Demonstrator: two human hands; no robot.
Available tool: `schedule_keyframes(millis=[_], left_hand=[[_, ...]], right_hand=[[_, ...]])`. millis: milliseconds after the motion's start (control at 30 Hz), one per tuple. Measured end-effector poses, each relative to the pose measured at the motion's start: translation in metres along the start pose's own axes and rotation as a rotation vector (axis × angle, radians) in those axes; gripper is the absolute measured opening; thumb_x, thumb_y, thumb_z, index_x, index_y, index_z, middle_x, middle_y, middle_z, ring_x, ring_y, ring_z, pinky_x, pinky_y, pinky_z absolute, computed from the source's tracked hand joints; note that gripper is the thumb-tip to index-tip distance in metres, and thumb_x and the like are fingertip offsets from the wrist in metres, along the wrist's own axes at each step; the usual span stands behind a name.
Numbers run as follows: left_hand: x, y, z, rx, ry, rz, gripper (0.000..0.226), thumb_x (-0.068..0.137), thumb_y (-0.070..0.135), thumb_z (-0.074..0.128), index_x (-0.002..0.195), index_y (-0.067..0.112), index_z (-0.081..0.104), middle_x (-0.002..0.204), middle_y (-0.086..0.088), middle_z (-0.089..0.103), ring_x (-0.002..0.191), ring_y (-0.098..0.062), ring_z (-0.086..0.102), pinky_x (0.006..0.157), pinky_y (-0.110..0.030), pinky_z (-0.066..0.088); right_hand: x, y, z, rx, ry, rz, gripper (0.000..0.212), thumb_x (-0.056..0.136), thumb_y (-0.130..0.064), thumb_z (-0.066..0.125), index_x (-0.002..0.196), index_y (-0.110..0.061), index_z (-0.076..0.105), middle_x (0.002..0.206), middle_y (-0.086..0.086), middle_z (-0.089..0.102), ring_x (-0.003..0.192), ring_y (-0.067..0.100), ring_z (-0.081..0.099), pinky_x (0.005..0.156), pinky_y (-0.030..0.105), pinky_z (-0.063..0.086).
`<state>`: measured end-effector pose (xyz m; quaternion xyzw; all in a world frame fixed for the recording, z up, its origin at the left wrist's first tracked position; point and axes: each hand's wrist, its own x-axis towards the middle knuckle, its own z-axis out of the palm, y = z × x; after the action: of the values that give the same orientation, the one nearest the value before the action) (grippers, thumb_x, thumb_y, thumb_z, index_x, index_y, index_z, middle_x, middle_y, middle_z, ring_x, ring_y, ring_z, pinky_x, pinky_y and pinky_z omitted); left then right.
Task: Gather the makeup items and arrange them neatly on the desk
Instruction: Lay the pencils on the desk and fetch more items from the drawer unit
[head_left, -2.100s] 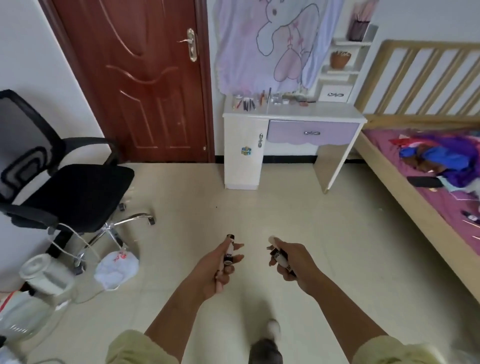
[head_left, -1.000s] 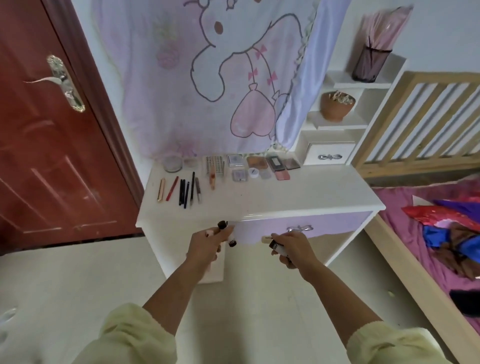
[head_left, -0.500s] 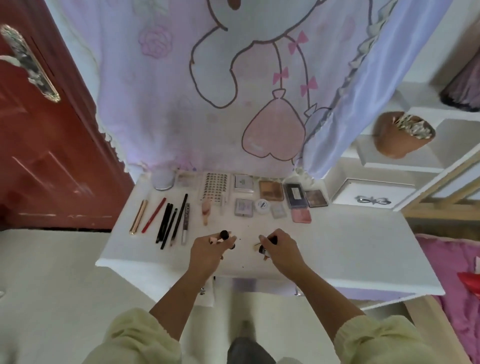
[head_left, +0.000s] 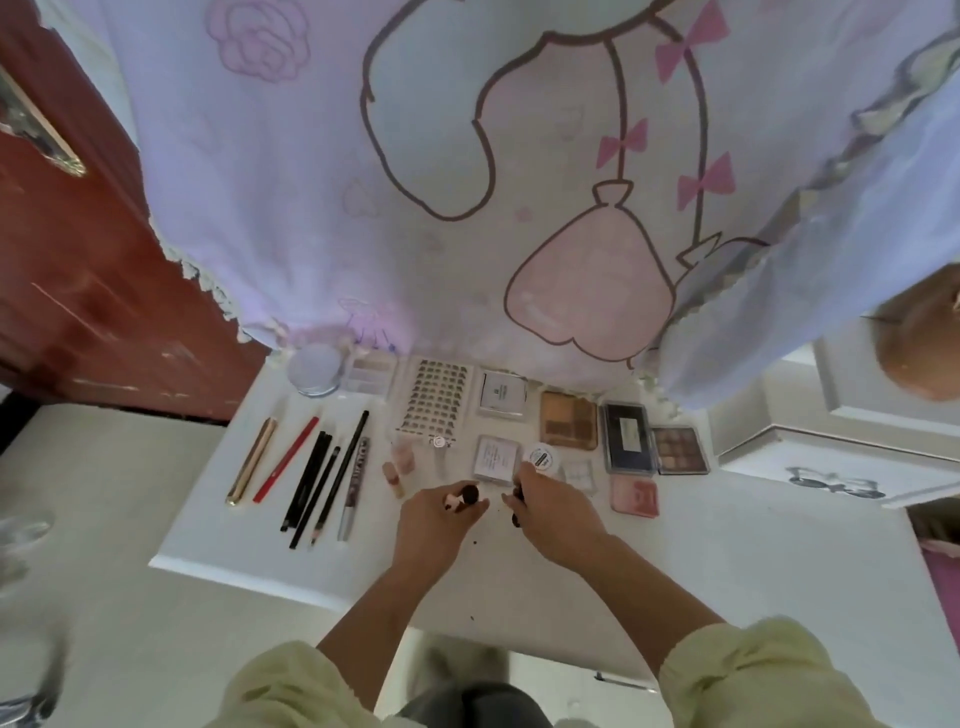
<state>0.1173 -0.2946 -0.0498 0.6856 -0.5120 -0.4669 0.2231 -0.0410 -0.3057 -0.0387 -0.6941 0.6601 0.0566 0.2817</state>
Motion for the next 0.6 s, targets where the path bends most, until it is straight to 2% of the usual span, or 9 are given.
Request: schedule_keyframes(millis=[167, 300, 600], left_hand=[[0.009, -0.004, 0.002, 0.038, -0.029, -0.008, 0.010, 0.084, 0.033, 0.071, 0.092, 0.037, 0.067, 0.072, 0.013, 0.061, 0.069, -0.006, 0.059, 0.058, -0.013, 0.044], [0.012, -0.008, 0.004, 0.066, -0.046, -0.012, 0.021, 0.084, 0.034, 0.071, 0.105, 0.034, 0.069, 0.078, 0.016, 0.062, 0.072, 0.004, 0.057, 0.057, -0.008, 0.039], [0.005, -0.011, 0.000, 0.022, -0.059, 0.001, 0.030, 0.081, 0.035, 0.074, 0.109, 0.040, 0.066, 0.064, 0.009, 0.061, 0.063, -0.003, 0.057, 0.057, -0.010, 0.041]], right_hand=[[0.011, 0.000, 0.000, -0.120, -0.069, -0.061, 0.025, 0.102, -0.033, 0.039, 0.117, -0.013, 0.041, 0.107, 0.008, 0.063, 0.092, 0.028, 0.062, 0.073, 0.038, 0.049], [0.010, 0.004, 0.002, -0.064, -0.090, -0.050, 0.025, 0.102, -0.034, 0.041, 0.118, -0.015, 0.041, 0.112, 0.006, 0.061, 0.095, 0.027, 0.061, 0.076, 0.038, 0.051], [0.005, 0.010, -0.001, 0.042, -0.042, -0.012, 0.041, 0.099, -0.043, 0.044, 0.131, -0.018, 0.038, 0.114, 0.009, 0.062, 0.097, 0.027, 0.061, 0.079, 0.038, 0.050]])
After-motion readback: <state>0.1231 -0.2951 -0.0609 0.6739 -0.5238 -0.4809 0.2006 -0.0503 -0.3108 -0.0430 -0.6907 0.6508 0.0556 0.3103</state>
